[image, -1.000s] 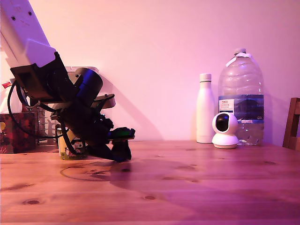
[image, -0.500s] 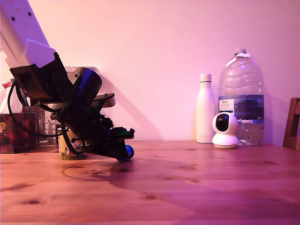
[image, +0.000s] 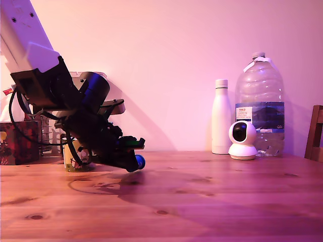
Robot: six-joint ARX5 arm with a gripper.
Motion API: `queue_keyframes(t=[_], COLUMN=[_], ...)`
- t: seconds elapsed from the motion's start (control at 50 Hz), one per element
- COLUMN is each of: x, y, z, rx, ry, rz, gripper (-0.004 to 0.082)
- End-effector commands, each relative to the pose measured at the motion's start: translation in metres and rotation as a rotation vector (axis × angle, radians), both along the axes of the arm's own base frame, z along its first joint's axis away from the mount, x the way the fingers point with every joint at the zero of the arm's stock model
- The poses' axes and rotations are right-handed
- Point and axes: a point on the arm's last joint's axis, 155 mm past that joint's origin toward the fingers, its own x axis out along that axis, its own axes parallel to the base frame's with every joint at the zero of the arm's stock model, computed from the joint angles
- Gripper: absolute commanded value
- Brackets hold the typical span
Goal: Pick up the coffee capsules from the table one by one and drop them inside the nearest coffee cup
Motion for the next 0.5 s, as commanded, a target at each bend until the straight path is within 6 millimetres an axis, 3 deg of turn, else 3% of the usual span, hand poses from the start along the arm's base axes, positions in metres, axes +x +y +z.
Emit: queue_keyframes(t=[0.0,0.48], x=[0.005,-0.007], y=[-0.001,0.005], z=[0.031,0.074], rx=[-0.022,-0.039], ry=[-0.057,-0.106], rz=[-0.002,0.004], gripper=[0.016,0.016])
